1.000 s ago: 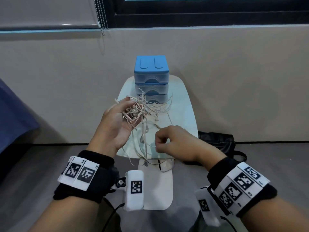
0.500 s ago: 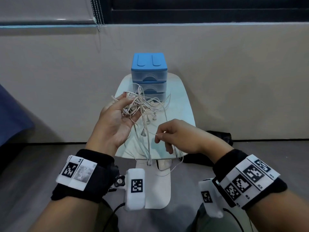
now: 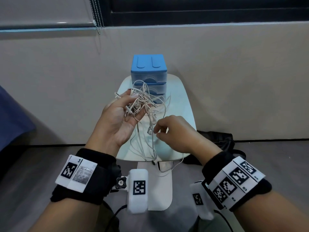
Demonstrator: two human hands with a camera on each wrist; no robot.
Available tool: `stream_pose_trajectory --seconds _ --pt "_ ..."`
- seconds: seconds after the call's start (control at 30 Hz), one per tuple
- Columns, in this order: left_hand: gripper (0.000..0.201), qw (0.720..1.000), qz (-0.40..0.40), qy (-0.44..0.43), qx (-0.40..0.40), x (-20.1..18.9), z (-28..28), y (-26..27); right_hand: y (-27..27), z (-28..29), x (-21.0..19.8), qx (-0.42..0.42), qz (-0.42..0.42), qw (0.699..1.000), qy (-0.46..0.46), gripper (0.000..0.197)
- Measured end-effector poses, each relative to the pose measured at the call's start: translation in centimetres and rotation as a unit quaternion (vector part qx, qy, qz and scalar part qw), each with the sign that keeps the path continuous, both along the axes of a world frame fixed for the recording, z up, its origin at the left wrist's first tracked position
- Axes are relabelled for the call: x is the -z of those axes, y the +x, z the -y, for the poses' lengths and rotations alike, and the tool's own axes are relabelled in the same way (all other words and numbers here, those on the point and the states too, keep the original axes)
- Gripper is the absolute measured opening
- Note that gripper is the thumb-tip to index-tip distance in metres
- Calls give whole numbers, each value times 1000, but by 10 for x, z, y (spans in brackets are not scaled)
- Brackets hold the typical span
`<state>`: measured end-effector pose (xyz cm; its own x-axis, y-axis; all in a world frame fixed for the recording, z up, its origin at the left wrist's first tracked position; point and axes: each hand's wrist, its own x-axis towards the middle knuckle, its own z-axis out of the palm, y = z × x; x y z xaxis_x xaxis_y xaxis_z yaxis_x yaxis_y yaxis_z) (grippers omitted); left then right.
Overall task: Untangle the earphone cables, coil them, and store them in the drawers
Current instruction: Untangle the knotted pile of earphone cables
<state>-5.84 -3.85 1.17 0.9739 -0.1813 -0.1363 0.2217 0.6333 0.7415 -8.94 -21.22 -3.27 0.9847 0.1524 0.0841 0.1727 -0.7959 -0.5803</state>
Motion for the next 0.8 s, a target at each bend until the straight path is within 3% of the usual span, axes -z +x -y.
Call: stream_pose_trajectory --seconds 0.1,0.2,0.3,0.4,0.53,0.8 --pt "41 1000 1 0 -4 1 0 1 -3 4 -3 47 16 994 92 25" --pt "31 1000 6 7 -5 1 2 0 -7 6 -8 79 74 978 177 20" --pt "19 1000 16 19 -8 0 6 -1 -14 3 -15 5 42 978 204 14" --pt "19 999 27 32 -20 -1 10 -1 -21 -2 -16 -54 -25 989 134 17" --pt "24 998 36 44 -38 -4 12 0 -21 -6 -6 -17 -54 998 -18 39" --pt "28 996 39 48 -60 -8 13 1 -24 -8 1 73 -7 995 -70 21"
